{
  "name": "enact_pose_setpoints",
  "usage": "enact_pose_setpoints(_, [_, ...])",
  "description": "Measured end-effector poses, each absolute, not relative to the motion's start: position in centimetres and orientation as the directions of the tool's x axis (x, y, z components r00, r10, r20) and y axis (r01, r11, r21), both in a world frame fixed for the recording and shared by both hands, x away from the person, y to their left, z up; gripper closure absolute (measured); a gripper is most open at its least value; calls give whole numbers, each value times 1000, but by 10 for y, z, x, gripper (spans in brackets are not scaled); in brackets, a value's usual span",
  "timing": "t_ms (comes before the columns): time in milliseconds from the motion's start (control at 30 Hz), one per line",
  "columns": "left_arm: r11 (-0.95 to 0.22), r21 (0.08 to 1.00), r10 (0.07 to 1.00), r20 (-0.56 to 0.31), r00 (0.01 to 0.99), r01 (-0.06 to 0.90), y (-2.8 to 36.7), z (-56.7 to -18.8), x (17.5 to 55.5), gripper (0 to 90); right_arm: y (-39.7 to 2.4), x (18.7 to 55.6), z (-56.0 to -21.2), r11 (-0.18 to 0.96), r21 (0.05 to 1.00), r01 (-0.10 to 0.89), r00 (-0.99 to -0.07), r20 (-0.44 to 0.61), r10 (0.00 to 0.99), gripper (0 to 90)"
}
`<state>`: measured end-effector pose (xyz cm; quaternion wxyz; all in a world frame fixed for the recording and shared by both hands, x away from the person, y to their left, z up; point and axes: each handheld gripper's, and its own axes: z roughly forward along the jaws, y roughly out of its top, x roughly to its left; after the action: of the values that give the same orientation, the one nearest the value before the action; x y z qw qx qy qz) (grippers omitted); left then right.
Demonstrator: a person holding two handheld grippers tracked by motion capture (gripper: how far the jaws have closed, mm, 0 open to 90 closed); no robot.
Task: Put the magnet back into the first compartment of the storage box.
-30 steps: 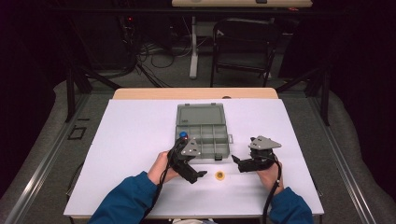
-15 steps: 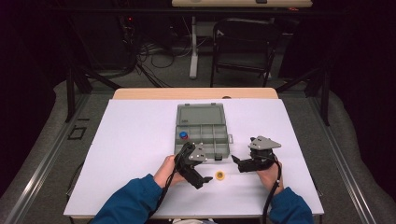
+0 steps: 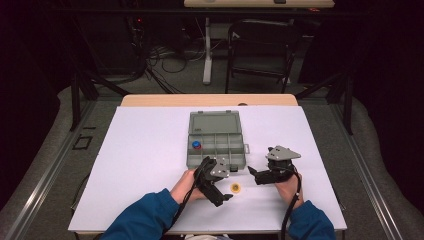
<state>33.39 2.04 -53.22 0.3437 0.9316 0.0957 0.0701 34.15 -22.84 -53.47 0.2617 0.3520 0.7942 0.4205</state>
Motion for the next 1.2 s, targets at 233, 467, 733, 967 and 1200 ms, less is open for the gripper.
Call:
enact_pose_setpoints(233, [-752, 647, 207, 54, 977, 123, 13, -535, 333, 102, -228, 342, -535, 400, 851, 339, -616, -120, 779, 0])
enact_pose_setpoints(467, [-761, 638, 191, 51, 980, 115, 8, -538, 334, 245, -228, 342, -535, 399, 852, 340, -615, -119, 779, 0])
enact_pose_setpoints(733, [-762, 636, 176, 25, 984, 120, 3, -545, 336, 439, -229, 342, -535, 401, 851, 341, -617, -120, 778, 0])
enact_pose_setpoints(967, [-765, 631, 177, 15, 984, 128, 1, -549, 340, 489, -228, 342, -535, 399, 852, 340, -616, -119, 779, 0])
enact_pose_setpoints(1200, [-762, 632, 180, -1, 984, 140, 0, -551, 342, 545, -228, 342, -535, 402, 850, 341, -618, -120, 777, 0])
